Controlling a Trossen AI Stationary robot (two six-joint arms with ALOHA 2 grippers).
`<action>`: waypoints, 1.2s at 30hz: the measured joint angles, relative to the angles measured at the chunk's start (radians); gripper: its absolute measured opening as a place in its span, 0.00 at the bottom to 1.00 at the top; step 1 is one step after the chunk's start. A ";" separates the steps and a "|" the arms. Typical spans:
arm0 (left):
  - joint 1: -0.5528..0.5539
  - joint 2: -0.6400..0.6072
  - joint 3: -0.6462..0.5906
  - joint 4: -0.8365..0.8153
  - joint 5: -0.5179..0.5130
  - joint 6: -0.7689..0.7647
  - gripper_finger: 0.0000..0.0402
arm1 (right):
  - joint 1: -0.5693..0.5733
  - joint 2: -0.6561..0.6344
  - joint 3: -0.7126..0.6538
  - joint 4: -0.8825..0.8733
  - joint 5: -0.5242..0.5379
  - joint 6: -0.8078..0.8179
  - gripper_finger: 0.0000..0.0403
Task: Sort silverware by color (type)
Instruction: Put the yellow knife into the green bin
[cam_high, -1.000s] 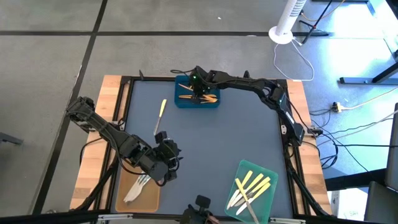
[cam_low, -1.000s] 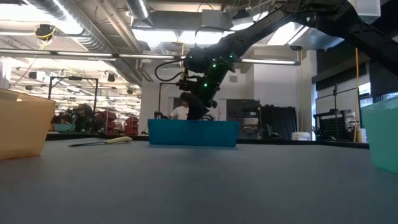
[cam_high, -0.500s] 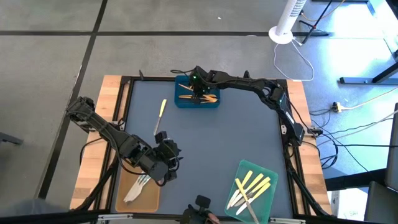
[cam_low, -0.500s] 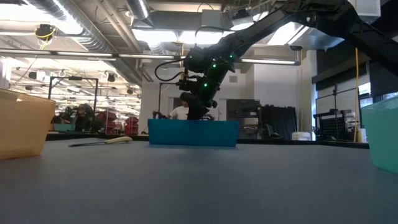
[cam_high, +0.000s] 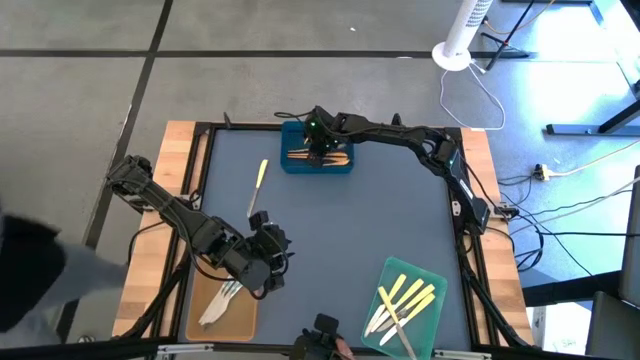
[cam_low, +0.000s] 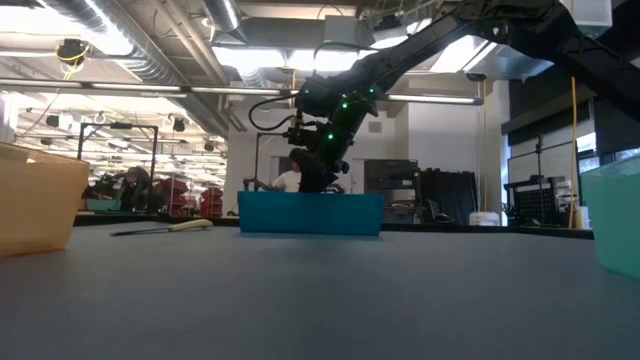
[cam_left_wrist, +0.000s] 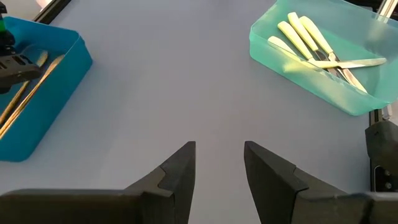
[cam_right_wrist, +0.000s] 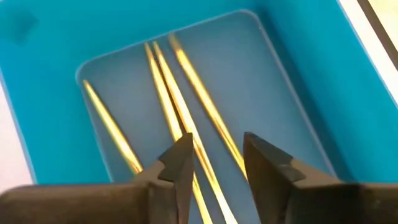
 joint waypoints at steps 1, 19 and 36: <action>0.000 0.000 0.000 0.000 0.000 0.000 0.33 | 0.000 0.000 0.000 0.000 0.000 0.000 0.33; 0.000 0.000 0.000 0.000 0.000 0.000 0.33 | 0.000 0.000 0.000 0.003 0.000 -0.006 0.44; 0.000 0.000 0.000 -0.001 0.000 -0.005 0.33 | 0.003 -0.065 0.000 -0.042 -0.003 -0.007 0.44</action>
